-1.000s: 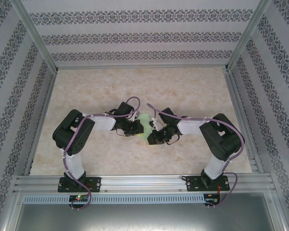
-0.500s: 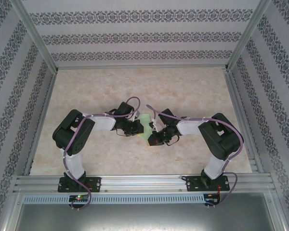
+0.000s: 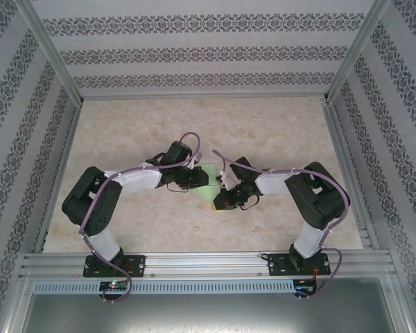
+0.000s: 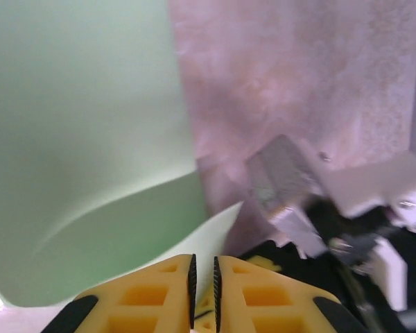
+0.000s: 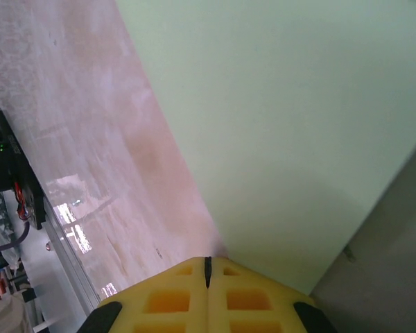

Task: Fold a paper plane with a square sheet of paper (fold left side to right side)
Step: Third fold the triangle at the center of the table.

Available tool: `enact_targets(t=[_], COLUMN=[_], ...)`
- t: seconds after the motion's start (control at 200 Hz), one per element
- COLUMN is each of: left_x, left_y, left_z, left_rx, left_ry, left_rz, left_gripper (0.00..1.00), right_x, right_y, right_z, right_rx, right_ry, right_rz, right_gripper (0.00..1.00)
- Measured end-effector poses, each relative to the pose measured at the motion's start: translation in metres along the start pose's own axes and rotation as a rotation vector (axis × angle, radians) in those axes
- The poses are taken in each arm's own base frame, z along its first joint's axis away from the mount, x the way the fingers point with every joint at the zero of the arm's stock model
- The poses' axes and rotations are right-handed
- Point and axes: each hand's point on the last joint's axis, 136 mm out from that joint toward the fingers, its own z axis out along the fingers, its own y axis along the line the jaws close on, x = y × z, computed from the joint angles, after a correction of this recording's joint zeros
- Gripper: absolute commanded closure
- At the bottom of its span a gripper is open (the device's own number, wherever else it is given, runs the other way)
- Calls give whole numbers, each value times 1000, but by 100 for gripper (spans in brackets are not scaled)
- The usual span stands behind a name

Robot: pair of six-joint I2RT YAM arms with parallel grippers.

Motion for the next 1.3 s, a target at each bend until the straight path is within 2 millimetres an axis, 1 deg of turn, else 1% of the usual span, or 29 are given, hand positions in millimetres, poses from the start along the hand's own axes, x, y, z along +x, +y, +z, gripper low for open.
enact_targets(t=[0.095, 0.19, 0.25, 0.335, 0.44, 0.669, 0.964, 1.299], left_x=[7, 15, 19, 24, 27, 29, 44, 42], left_y=[-8, -12, -9, 0, 6, 7, 24, 29], left_z=[4, 12, 19, 28, 34, 35, 36, 36], left_rx=[12, 19, 15, -2, -15, -13, -48, -73], left_ry=[15, 39, 55, 75, 91, 91, 116, 102], left_rz=[20, 34, 28, 8, -4, -3, -38, -40], left_gripper=[87, 88, 88, 88, 89, 89, 89, 89], right_x=[0, 0, 0, 0, 0, 0, 0, 0], right_y=[0, 0, 0, 0, 0, 0, 0, -1], right_z=[0, 0, 0, 0, 0, 0, 0, 0], right_rx=[-2, -2, -2, -2, -2, 1, 4, 6], right_ry=[2, 2, 2, 2, 2, 6, 13, 17], right_rz=[1, 1, 1, 1, 1, 6, 12, 17], right_gripper=[100, 100, 100, 100, 100, 100, 100, 100])
